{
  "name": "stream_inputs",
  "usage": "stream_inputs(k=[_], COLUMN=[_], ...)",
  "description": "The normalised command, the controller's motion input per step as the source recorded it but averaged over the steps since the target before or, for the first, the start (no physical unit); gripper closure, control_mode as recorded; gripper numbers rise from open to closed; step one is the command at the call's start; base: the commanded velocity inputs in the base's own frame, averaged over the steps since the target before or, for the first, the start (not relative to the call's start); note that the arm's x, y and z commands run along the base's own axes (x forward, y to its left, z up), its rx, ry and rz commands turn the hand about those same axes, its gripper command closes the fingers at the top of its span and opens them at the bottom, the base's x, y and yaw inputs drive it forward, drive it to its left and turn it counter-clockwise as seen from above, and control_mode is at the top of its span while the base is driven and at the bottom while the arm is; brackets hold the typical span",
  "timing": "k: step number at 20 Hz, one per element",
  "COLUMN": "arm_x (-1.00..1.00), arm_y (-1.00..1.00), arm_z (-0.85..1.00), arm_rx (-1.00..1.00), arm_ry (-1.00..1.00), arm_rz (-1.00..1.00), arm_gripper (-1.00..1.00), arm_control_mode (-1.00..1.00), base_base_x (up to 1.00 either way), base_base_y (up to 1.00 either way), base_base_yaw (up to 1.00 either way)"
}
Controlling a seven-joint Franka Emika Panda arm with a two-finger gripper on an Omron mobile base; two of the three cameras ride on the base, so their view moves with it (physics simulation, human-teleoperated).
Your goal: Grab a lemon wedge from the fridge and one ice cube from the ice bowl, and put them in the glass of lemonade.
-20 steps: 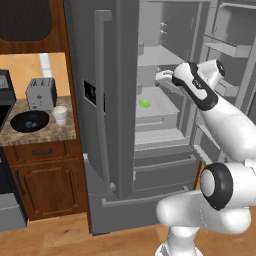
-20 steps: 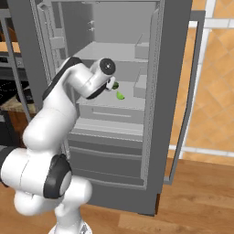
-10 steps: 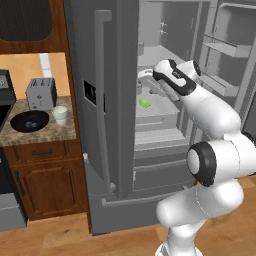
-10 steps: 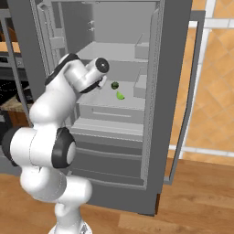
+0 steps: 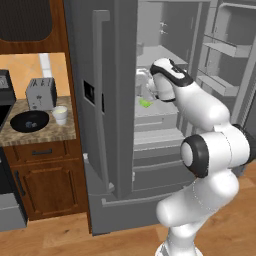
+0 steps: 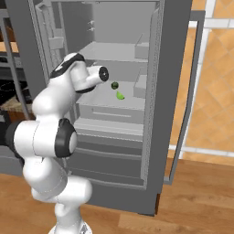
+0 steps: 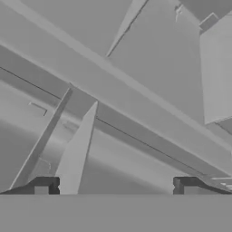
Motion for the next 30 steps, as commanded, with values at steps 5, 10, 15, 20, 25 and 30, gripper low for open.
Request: stream_inputs(k=[5, 10, 15, 20, 25, 30], arm_x=[0.00, -0.16, -0.34, -0.34, -0.02, -0.94], arm_y=[1.00, 1.00, 1.00, 1.00, 0.43, -0.85], arm_z=[-0.25, -0.40, -0.56, -0.66, -0.15, 0.19], arm_rx=[0.14, 0.08, 0.03, 0.06, 0.05, -0.02], arm_ry=[0.02, 0.01, 0.00, 0.00, 0.03, -0.25], arm_rz=[0.11, 0.14, 0.12, 0.11, 0.03, -0.04], arm_gripper=[-1.00, -1.00, -1.00, -1.00, -1.00, -1.00], arm_control_mode=[-1.00, -1.00, -1.00, -1.00, -1.00, -1.00], base_base_x=[0.00, 0.00, 0.00, 0.00, 0.00, 0.00], base_base_y=[0.00, 0.00, 0.00, 0.00, 0.00, 0.00], base_base_yaw=[0.00, 0.00, 0.00, 0.00, 0.00, 0.00])
